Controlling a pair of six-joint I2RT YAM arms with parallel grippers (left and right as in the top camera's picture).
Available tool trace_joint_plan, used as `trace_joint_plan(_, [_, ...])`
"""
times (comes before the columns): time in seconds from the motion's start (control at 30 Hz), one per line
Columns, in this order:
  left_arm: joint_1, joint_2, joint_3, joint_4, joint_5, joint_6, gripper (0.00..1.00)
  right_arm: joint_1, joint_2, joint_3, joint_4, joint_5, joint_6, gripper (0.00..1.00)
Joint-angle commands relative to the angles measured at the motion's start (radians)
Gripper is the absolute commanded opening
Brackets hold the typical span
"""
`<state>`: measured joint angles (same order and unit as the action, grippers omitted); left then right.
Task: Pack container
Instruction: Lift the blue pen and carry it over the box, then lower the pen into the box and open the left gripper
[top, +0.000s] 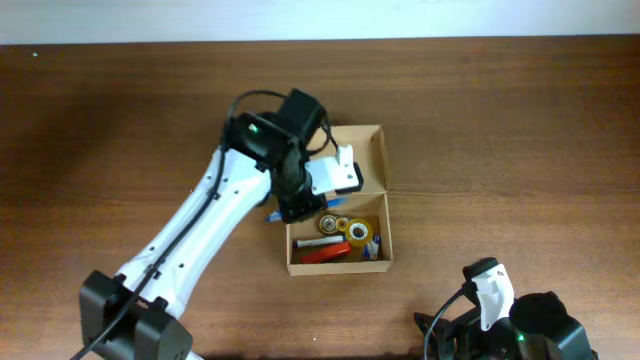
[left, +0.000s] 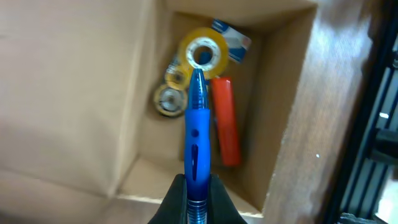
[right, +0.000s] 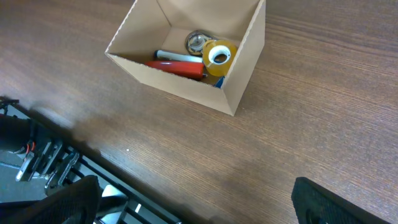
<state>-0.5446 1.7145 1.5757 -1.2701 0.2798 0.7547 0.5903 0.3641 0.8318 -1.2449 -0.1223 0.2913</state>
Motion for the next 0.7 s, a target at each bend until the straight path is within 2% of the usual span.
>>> trace_joint_plan(0.0, [-0.027, -0.028, -0.044, 0.027, -0.003, -0.017, 0.02, 0.008, 0.004, -0.003, 0.003, -0.005, -0.003, 0.99])
trace_joint_plan(0.3, [-0.075, -0.027, -0.129, 0.219, -0.003, -0.016, 0.02, 0.008, 0.004, -0.003, 0.003, -0.005, -0.003, 0.99])
trace_joint_plan(0.43, [-0.075, -0.024, -0.186, 0.283, -0.001, 0.021, 0.02, 0.008, 0.004, -0.003, 0.003, -0.005, -0.003, 1.00])
trace_joint_plan(0.67, [-0.074, -0.023, -0.274, 0.399, 0.052, 0.037, 0.02, 0.008, 0.004, -0.003, 0.003, -0.005, -0.003, 0.99])
